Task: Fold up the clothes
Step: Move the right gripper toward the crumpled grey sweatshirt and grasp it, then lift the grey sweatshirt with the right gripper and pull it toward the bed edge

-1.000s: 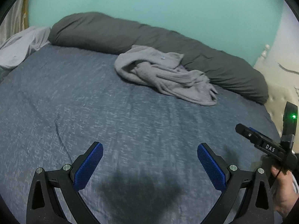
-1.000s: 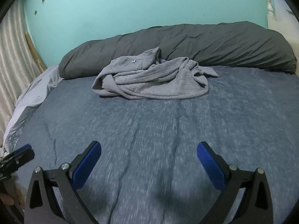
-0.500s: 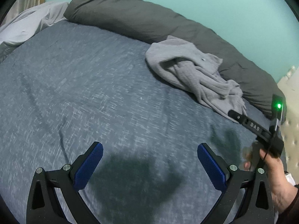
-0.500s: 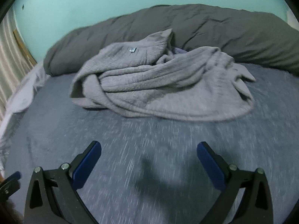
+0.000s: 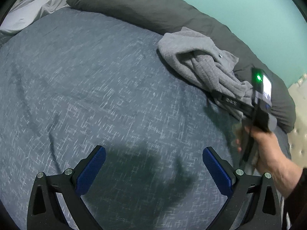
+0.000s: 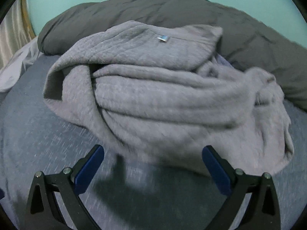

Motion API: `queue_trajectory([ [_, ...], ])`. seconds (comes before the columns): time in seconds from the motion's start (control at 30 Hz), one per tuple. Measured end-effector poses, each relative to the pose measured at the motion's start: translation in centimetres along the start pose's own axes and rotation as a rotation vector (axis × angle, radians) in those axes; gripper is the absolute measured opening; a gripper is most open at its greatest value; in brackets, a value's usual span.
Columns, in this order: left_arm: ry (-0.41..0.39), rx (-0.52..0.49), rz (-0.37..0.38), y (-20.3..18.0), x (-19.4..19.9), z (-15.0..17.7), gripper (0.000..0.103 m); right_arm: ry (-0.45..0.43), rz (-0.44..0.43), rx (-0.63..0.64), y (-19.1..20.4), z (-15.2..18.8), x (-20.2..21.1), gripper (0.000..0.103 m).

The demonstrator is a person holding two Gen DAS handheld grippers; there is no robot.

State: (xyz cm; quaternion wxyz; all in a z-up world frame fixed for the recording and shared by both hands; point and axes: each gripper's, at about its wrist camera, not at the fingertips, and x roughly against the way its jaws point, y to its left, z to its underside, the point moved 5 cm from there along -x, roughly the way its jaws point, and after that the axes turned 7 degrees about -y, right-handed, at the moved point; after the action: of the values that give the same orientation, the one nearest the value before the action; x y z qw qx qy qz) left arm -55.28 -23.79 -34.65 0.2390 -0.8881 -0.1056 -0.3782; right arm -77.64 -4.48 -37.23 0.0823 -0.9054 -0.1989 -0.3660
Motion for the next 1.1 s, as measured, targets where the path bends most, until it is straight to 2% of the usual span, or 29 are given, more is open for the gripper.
queue_trajectory([
  [0.03, 0.002, 0.001, -0.001, 0.3, 0.0, 0.3, 0.103, 0.005, 0.013, 0.02, 0.3, -0.1, -0.4, 0.095],
  [0.07, 0.004, 0.007, 0.0, 0.6, 0.1, 0.6, 0.103, 0.016, 0.018, 0.036, 0.7, -0.3, -0.8, 0.084],
  [0.1, 0.005, 0.013, 0.001, 0.9, 0.2, 0.8, 0.103, 0.027, 0.02, 0.048, 1.0, -0.4, -1.1, 0.081],
  [0.2, 0.003, 0.022, 0.001, 1.8, 1.1, 1.8, 0.103, 0.04, 0.016, 0.051, 0.9, -0.9, -1.3, 0.06],
  [0.27, -0.002, 0.022, -0.001, 2.2, 1.8, 2.4, 0.103, 0.031, 0.001, 0.023, 0.1, -1.4, -0.5, 0.032],
  [0.33, -0.01, 0.016, -0.001, 2.5, 2.8, 3.1, 0.103, -0.014, -0.014, 0.025, -0.5, -2.0, 1.5, 0.02],
  [0.43, -0.022, 0.013, -0.001, 2.7, 4.5, 4.2, 0.103, -0.065, -0.031, 0.046, -0.9, -2.5, 4.7, 0.016],
  [0.57, -0.042, 0.008, 0.002, 2.9, 7.0, 5.8, 0.103, -0.113, -0.075, 0.008, -1.4, -2.0, 9.7, 0.014],
  [0.63, -0.057, 0.005, 0.005, 2.9, 8.6, 6.9, 0.103, -0.166, -0.098, 0.011, -0.4, -1.9, 12.6, 0.013],
  [1.1, -0.17, -0.01, 0.062, 1.4, 19.0, 15.2, 0.103, -0.33, -0.303, -0.087, 1.4, 7.1, 32.1, 0.011],
])
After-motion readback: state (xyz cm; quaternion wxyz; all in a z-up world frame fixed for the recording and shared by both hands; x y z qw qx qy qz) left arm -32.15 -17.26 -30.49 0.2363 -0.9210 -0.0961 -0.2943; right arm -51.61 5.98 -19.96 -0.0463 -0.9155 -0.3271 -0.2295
